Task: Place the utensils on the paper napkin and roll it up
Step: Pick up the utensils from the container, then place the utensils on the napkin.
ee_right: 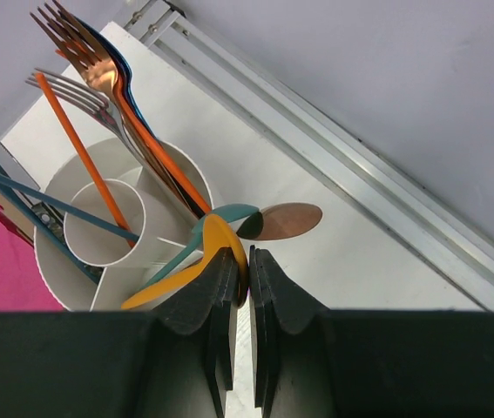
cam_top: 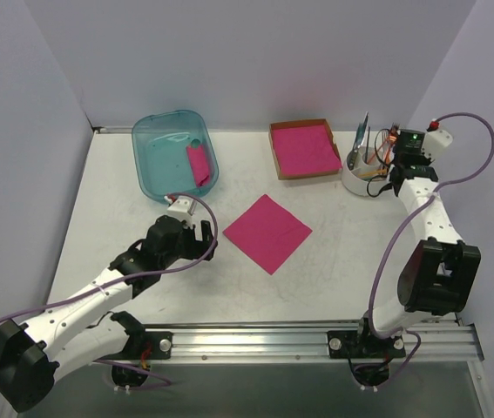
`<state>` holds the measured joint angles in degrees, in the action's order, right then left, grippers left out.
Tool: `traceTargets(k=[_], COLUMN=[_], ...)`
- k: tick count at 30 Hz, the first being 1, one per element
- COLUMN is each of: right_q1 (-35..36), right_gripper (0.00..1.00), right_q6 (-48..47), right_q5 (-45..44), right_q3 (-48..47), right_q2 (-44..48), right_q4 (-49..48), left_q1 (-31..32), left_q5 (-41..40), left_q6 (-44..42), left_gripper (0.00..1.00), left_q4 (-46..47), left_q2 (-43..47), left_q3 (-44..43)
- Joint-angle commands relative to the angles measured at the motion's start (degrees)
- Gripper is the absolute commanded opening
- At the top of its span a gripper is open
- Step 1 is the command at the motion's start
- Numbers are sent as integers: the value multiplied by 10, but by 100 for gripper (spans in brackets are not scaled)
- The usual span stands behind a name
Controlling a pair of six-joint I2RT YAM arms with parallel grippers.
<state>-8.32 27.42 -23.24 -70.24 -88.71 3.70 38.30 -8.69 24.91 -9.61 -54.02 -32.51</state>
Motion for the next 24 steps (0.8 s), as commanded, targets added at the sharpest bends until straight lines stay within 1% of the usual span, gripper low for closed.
traceTargets(k=[1,8,13,14,15,17,18,19,20,21,22,24], right_q1=[-4,-4,-4,-4,-2,3,14,21,28,40,67,101], right_gripper=[0,0,0,0,0,0,0,0,0,0,0,0], right_q6=[-16,-25,-42,-47,-63,-80,-92,-105,-113,-120,-141,-149], right_q5=[-36,-35,34,56,124,203,264,303,327,346,375,374], right_q3=[-44,-66,-75,-74,-73,-76,-81,-85,-88,-88,-88,-76], right_q2=[27,72,102,111,114,108,103,96,84,79,76,78], right_q4=[41,69,82,81,76,73,86,94,110,116,119,121], left_q1=[4,5,6,6,7,7,6,7,6,5,5,6], left_q5=[10,15,39,44,55,69,84,103,140,160,174,194], left_q6=[-10,-12,-18,-20,-21,-23,-23,-23,-22,-23,-22,-12], left_gripper=[94,94,94,94,94,94,94,94,94,94,94,94], left_q4=[27,28,45,48,56,65,74,81,88,118,121,128], left_q2=[1,4,6,6,7,8,8,9,7,3,1,0], left_q3=[-8,-6,-2,-2,2,3,6,8,10,10,7,1])
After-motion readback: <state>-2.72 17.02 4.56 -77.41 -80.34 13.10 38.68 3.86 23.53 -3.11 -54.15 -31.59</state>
